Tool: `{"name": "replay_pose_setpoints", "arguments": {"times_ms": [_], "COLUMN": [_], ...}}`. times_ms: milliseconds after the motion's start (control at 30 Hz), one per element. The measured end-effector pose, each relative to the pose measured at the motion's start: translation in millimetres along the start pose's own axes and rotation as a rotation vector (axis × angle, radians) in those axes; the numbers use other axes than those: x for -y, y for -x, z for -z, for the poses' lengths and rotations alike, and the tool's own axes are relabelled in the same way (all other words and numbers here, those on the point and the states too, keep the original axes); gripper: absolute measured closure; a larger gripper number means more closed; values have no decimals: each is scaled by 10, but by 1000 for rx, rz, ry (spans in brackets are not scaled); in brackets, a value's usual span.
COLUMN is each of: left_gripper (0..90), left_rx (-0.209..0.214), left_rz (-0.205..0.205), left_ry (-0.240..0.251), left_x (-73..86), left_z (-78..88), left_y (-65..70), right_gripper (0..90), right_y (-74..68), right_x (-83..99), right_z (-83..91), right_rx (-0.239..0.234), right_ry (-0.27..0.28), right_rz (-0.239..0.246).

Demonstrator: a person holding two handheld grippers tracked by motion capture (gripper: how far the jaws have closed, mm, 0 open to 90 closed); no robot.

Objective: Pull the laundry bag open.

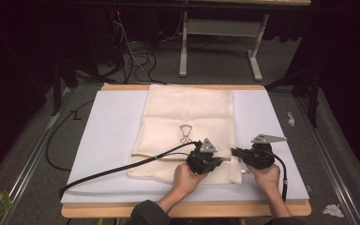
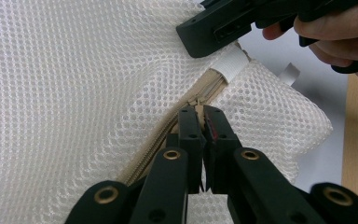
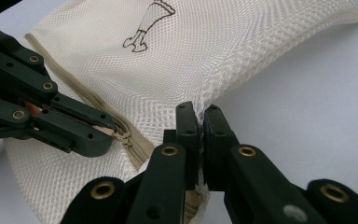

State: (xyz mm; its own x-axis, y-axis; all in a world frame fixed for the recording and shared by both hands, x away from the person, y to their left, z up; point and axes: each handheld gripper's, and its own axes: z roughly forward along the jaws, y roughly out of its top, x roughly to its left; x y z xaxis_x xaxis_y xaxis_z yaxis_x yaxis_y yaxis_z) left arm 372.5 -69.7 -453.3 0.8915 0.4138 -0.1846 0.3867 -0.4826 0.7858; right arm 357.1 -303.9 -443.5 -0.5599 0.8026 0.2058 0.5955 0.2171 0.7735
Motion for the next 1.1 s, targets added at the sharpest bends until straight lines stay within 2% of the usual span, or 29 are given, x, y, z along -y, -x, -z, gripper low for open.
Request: {"name": "replay_pose_setpoints", "arguments": {"times_ms": [233,333,467,867,1100], "left_gripper": [872,872,872,871,871], "left_rx": [-3,-28,-24,-26,-35], "left_rz": [8,6,17,18,18], "left_ry": [4,-2,10,17,26], "left_x": [16,29,82,104,122], "left_z": [38,64,111,161,236], "left_y": [-34,-56,-92,-99,-129], "right_gripper": [884,884,884,883,883], "right_y": [-23,-19,19,24,5], "right_x": [14,18,39,45,5], "right_z": [-25,-27,-9,-35,-20], "right_rx": [-3,15,3,-1,13], "right_ry": [-4,-10,-2,12,6], "right_rz": [-1,9,-13,-16,-7]}}
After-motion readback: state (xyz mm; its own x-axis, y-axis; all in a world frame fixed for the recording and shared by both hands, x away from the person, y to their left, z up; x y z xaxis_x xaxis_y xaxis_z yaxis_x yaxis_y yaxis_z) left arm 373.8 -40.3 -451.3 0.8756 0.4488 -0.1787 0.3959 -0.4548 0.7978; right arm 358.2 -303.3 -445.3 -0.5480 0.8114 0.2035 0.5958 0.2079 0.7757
